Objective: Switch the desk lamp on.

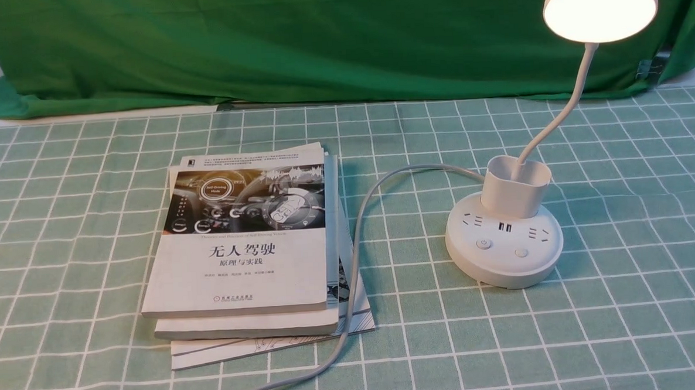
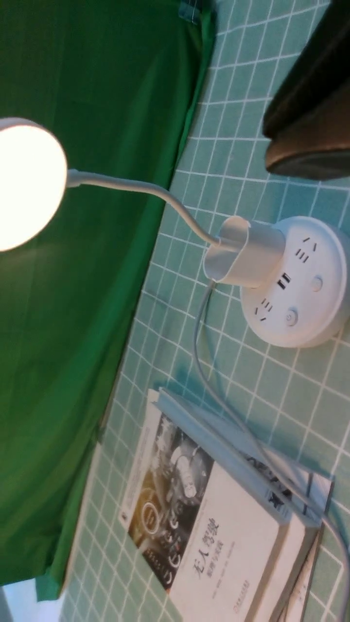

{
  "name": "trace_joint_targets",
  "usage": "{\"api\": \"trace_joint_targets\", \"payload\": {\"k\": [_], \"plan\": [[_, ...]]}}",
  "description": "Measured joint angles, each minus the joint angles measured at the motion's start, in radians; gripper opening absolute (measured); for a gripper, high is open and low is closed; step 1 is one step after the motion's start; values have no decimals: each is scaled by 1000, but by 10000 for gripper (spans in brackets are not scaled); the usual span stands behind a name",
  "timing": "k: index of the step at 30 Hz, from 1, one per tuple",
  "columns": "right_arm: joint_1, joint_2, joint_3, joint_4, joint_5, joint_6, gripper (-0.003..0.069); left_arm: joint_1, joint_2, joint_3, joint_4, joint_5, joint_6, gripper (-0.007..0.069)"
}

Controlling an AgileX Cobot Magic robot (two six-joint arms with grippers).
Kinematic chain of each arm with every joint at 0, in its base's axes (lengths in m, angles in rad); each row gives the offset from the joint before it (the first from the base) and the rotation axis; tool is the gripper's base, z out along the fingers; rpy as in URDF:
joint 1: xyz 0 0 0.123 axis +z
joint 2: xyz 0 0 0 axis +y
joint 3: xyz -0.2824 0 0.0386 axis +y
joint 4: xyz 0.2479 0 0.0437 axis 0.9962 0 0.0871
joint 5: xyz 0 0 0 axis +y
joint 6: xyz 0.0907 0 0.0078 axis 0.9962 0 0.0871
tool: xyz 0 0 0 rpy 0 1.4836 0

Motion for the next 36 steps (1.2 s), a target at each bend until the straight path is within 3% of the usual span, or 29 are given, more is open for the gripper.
{"api": "trace_joint_targets", "payload": {"k": [9, 16, 21, 27, 31, 36], "plan": [[0, -141, 57, 0, 4, 3, 101, 0, 0, 0, 0, 0, 0, 21], [-20, -196, 223, -6, -170, 75, 122, 0, 0, 0, 0, 0, 0, 21], [-117, -308, 380, -9, -235, 151, 137, 0, 0, 0, 0, 0, 0, 21], [-325, -407, 564, -11, -359, 224, 157, 0, 0, 0, 0, 0, 0, 21], [-393, -407, 572, -11, -322, 234, 164, 0, 0, 0, 0, 1, 0, 21], [-406, -407, 579, -11, -226, 230, 175, 0, 0, 0, 0, 1, 0, 21]]}}
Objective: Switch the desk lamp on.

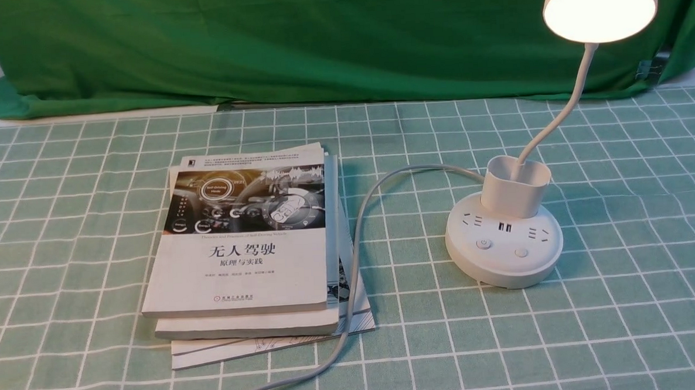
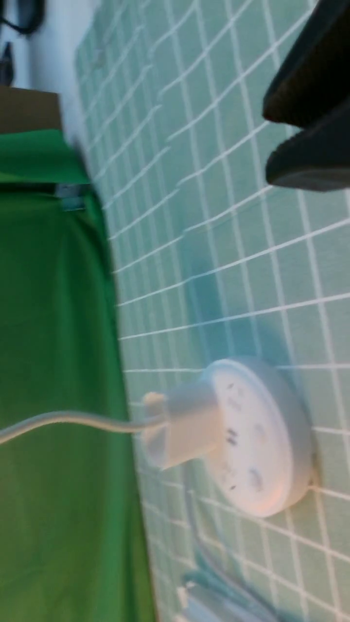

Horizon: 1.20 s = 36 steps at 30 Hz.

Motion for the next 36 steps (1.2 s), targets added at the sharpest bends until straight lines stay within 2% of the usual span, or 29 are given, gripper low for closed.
{"api": "trace_joint_targets", "payload": {"k": [15, 36], "plan": [[57, 0, 0, 0, 12, -17, 204, 0, 0, 0, 0, 0, 0, 21], [58, 0, 0, 0, 12, -14, 237, 0, 0, 0, 0, 0, 0, 21]]}}
